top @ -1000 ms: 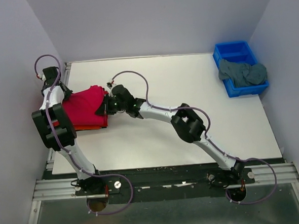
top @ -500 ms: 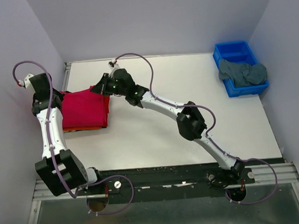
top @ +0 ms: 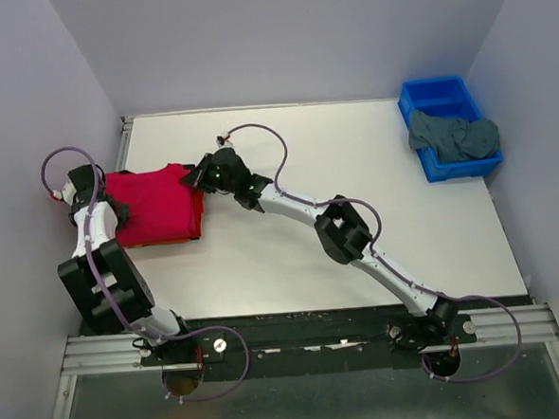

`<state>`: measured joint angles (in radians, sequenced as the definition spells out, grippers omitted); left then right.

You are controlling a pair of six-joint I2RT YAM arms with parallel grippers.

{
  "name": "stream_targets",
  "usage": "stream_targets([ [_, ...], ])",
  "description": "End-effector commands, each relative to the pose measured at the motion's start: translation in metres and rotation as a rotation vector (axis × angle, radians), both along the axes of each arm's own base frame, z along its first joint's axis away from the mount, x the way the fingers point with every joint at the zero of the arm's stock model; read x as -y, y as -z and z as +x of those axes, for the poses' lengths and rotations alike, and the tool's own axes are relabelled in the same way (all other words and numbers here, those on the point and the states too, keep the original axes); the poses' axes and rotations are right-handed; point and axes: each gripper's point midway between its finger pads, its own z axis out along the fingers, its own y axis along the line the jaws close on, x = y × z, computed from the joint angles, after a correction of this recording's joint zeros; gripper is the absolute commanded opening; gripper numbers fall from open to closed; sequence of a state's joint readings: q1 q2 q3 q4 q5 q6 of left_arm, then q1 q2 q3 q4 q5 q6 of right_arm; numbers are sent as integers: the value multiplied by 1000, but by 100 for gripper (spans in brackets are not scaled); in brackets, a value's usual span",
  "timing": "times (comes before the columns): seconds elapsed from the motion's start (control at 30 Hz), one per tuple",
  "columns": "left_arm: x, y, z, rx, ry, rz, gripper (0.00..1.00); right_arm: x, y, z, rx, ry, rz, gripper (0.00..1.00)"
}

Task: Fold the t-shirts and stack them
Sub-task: Put the neatly folded tshirt into the corner of the board with both arms

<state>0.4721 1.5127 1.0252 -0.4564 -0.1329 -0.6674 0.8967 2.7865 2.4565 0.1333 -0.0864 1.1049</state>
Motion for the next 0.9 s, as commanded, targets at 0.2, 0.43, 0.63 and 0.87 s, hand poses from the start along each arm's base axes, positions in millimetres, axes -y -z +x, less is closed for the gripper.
stream_targets([
  [0.2, 2, -57, 1, 141, 60, 88, 0, 24, -41, 12, 19, 51, -4, 1],
  [0.43, 87, -114, 27, 275, 259, 254, 11, 74, -99, 8, 252, 76, -139, 1],
  [0.63, 176, -123, 44, 364, 462, 236, 16, 184, -133, -7, 349, 110, -97, 10],
  [0.87, 277, -108, 43, 525, 703, 250, 21, 310, -121, -48, 364, 224, -248, 16],
])
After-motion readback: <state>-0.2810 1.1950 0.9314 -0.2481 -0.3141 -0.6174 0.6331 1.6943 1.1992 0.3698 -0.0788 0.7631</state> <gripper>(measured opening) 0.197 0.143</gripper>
